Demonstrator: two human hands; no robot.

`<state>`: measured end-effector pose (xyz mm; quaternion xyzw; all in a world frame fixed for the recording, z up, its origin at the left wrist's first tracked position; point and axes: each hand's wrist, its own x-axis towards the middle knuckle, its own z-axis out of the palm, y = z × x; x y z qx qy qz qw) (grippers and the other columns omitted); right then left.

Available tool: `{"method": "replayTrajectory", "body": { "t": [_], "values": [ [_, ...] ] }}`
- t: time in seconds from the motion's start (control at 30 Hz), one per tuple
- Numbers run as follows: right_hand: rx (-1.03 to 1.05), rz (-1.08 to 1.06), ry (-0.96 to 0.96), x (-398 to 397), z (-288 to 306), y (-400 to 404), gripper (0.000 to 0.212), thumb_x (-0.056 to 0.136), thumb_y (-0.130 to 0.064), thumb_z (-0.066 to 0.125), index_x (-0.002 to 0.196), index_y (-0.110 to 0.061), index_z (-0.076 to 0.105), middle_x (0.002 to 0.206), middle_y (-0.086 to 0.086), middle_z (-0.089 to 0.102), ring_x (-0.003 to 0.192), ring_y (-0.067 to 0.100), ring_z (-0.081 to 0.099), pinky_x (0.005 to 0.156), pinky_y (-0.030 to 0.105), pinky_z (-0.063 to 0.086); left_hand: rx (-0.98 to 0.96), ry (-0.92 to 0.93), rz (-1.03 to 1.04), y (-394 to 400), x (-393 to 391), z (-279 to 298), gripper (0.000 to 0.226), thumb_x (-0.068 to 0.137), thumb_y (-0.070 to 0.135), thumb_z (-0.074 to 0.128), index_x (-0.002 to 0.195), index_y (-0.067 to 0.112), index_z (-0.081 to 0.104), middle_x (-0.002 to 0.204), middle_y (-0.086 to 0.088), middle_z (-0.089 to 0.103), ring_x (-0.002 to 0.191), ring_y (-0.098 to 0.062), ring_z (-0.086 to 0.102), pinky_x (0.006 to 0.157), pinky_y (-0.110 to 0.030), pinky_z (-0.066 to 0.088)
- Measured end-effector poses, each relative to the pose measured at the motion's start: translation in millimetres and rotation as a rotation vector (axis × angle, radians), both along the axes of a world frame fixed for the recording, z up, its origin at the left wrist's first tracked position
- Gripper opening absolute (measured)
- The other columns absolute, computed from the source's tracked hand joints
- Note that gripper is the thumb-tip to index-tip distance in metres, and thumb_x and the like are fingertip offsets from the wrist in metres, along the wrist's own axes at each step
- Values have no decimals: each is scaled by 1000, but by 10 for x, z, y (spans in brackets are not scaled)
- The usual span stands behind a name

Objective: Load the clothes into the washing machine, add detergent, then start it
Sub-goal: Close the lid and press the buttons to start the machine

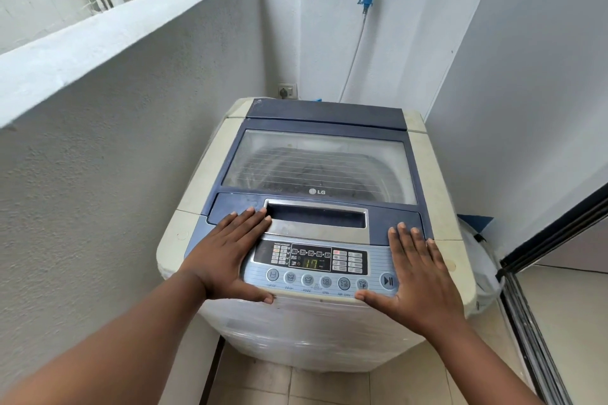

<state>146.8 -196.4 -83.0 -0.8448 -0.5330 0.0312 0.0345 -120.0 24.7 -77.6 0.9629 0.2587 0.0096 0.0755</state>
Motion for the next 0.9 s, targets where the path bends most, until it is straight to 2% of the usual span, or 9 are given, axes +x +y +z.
{"method": "replayTrajectory", "body": {
  "t": [0.17,0.3,0.57,0.8,0.9],
  "values": [
    [0,13,-15,21,-59,10,127,63,-99,26,153,-10,14,160,8,10,148,22,5,117,42,3,24,5,-5,13,0,-21,133,52,98,43,154,22,7,161,6,0,149,-12,-4,120,-39,1],
    [7,5,-30,39,-68,28,128,61,-99,23,152,-9,19,160,10,15,147,25,12,118,42,5,15,-9,-10,25,5,-15,132,52,97,46,154,19,13,161,3,8,149,-15,2,121,-40,4],
    [-36,-7,-11,33,-59,49,130,60,-99,20,153,-9,15,161,10,12,148,26,10,120,44,6,22,-22,-28,39,16,-33,131,52,94,48,152,13,21,160,-3,16,149,-21,12,121,-42,9],
    [16,9,20,20,-78,63,129,63,-97,20,151,-3,22,158,17,18,146,32,16,120,45,7,39,-32,-23,40,46,-47,133,51,93,51,151,10,24,159,-6,20,148,-22,14,120,-47,14],
    [34,17,44,34,-103,53,128,64,-96,26,150,-2,22,158,17,18,147,33,15,119,53,12,48,-30,-28,44,62,-68,133,51,93,51,151,9,24,159,-7,20,148,-23,15,120,-48,15]
  ]
}}
